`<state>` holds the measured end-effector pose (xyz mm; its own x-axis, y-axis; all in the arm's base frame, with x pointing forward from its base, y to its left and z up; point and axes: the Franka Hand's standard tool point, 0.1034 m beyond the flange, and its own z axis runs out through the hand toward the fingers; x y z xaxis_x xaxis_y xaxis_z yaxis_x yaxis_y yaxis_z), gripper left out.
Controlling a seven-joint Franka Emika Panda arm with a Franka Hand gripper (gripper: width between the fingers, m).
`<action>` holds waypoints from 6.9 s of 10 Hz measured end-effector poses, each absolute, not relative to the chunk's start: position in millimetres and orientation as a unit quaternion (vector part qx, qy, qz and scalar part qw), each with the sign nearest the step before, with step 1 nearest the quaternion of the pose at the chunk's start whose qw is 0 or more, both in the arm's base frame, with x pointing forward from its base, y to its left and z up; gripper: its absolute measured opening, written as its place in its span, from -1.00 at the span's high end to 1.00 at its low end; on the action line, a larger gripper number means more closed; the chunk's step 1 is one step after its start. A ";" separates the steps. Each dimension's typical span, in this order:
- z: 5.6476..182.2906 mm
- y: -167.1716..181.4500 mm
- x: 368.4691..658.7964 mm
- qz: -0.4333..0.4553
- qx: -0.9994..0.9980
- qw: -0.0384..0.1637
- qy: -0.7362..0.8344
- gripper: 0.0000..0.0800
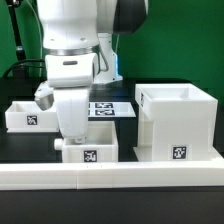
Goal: Assemble drawer
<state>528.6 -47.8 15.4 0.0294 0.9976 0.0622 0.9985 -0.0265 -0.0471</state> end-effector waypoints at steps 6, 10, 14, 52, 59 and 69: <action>7.4 -43.0 523.5 -0.021 -0.714 0.023 -0.699 0.89; 11.7 -26.6 531.8 -0.025 -0.722 0.022 -0.691 0.89; 12.0 -27.0 534.2 -0.032 -0.723 0.015 -0.690 0.89; 38.6 -61.9 527.4 0.011 -0.721 0.048 -0.691 -0.62; 11.6 -62.7 528.2 -0.046 -0.732 0.117 -0.669 -0.62; 13.6 25.6 535.2 -0.035 -0.763 0.134 -0.632 -0.62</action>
Offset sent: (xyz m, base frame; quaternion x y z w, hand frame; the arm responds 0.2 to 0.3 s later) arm 0.0000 0.0000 0.0000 0.0000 0.0000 0.0000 1.0000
